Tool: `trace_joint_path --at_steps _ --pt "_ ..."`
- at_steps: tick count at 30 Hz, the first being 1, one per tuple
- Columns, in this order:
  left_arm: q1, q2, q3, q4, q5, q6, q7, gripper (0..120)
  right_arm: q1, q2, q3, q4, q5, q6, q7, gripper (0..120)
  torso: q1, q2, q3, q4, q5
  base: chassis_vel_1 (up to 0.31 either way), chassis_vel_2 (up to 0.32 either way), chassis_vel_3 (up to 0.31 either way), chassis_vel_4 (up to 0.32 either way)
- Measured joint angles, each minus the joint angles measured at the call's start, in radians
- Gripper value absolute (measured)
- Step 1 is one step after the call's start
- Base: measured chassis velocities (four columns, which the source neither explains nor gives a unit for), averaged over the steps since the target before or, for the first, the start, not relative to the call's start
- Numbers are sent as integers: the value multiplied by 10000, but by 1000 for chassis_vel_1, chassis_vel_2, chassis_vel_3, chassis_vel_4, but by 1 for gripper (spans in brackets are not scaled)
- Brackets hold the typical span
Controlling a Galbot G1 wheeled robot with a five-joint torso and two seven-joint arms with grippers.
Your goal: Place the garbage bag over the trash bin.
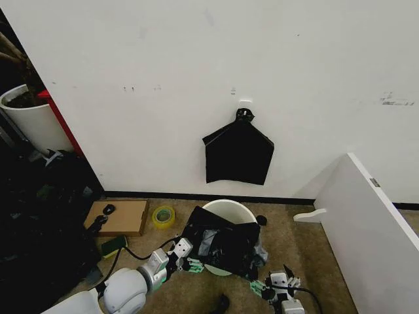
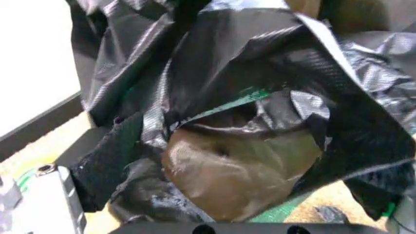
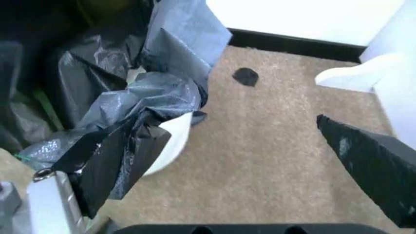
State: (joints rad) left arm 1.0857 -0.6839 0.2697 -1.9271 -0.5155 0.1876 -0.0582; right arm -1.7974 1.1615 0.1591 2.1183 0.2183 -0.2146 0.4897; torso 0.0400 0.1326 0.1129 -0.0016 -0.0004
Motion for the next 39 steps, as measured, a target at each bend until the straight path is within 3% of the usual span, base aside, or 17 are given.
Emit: trace_joint_path --at_steps 20,30,39 --pt "293 -123 -498 344 -17 -30 -58 100 -669 -330 1094 904 3133 1538 -1267 100 0 0 0 0 -1 0 0 0 0" --pt "305 -163 -506 407 -25 -58 -78 100 -816 -411 1255 1173 4040 1803 -1576 100 0 0 0 0 0 0 0 0 0" --pt "406 -156 -662 388 -32 -121 -101 100 -929 -449 2123 1714 5121 2299 -1748 100 0 0 0 0 -2 0 0 0 0"
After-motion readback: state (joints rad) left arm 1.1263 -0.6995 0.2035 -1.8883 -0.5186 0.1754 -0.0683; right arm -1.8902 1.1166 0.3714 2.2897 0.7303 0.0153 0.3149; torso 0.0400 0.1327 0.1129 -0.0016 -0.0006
